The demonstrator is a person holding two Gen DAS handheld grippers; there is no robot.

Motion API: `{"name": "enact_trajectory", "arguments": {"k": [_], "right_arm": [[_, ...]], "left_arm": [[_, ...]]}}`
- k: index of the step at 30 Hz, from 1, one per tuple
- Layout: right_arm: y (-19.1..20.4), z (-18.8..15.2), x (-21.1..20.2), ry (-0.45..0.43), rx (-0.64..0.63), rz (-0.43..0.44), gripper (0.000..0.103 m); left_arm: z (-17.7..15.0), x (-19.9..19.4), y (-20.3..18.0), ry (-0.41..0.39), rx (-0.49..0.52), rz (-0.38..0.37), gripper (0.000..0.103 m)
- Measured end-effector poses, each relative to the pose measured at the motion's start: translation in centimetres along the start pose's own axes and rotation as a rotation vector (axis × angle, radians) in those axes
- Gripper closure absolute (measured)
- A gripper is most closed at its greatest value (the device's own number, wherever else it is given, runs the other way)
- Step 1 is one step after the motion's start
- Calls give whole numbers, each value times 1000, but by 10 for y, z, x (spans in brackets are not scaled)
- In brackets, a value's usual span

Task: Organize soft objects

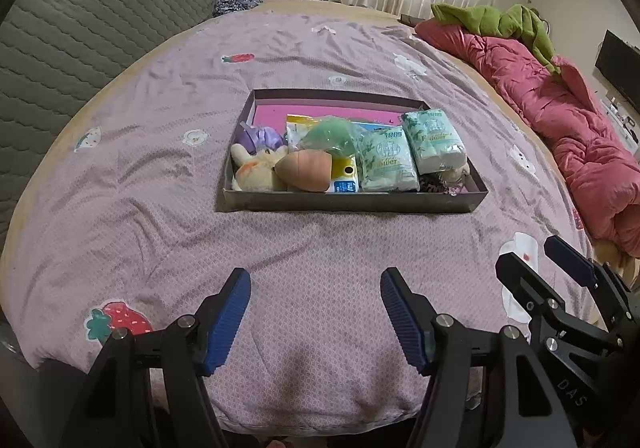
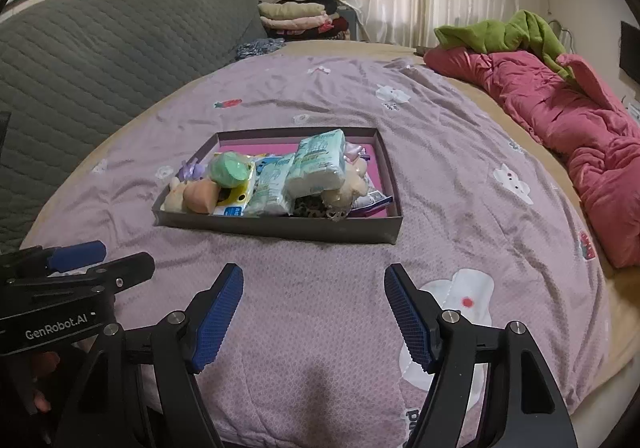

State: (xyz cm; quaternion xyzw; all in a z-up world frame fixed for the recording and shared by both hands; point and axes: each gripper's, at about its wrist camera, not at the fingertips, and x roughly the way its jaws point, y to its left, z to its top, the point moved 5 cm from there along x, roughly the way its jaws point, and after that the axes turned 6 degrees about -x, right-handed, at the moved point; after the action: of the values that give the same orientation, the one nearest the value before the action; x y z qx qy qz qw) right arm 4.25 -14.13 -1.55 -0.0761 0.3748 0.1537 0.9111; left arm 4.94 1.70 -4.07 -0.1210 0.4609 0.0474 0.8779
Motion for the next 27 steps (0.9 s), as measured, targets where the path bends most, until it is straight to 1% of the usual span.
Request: {"name": "enact_trajectory", "arguments": {"k": [27], "right_arm": [[-3, -4, 13, 35, 13, 4, 28]], "left_arm": [[-4, 15, 8, 42, -3, 32, 36]]}}
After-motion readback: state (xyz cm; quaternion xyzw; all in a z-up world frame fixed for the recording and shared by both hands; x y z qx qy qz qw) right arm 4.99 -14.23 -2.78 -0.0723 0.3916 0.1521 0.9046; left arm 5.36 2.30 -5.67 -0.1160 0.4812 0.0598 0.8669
